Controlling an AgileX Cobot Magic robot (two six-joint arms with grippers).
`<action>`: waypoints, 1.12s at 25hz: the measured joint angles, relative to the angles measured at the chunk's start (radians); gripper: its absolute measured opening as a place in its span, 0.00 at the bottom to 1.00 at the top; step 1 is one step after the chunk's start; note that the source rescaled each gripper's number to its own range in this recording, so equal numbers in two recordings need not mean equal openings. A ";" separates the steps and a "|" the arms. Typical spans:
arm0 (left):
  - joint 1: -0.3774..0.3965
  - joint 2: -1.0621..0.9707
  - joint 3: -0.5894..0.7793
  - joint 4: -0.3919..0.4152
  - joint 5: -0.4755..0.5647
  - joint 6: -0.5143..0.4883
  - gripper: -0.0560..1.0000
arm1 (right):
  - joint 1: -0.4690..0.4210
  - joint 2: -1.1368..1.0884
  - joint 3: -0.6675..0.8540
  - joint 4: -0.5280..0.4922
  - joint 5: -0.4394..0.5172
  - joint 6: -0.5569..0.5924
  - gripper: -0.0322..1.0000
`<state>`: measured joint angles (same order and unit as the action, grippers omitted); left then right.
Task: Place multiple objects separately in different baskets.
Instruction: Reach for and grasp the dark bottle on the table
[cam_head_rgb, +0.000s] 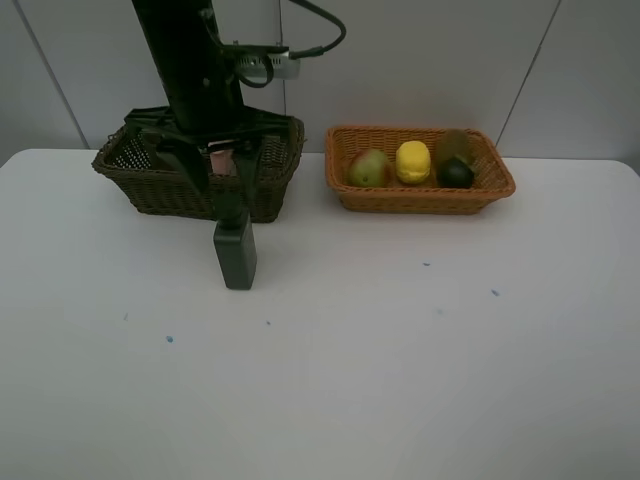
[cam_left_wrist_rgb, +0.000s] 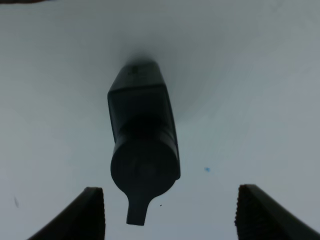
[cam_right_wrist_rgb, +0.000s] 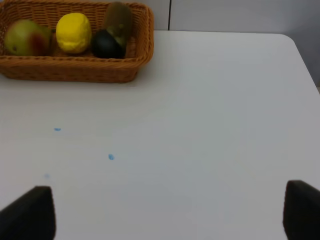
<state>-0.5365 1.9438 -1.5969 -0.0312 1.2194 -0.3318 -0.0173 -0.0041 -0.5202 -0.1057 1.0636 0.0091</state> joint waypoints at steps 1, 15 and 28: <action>0.000 0.000 0.009 0.002 0.000 0.005 0.73 | 0.000 0.000 0.000 0.000 0.000 0.000 0.99; -0.010 0.000 0.029 0.005 -0.061 0.018 0.82 | 0.000 0.000 0.000 0.000 0.000 0.000 0.99; -0.010 0.000 0.029 -0.018 -0.069 0.005 0.82 | 0.000 0.000 0.000 0.000 0.000 0.000 0.99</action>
<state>-0.5461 1.9438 -1.5675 -0.0494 1.1508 -0.3264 -0.0173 -0.0041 -0.5202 -0.1057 1.0636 0.0091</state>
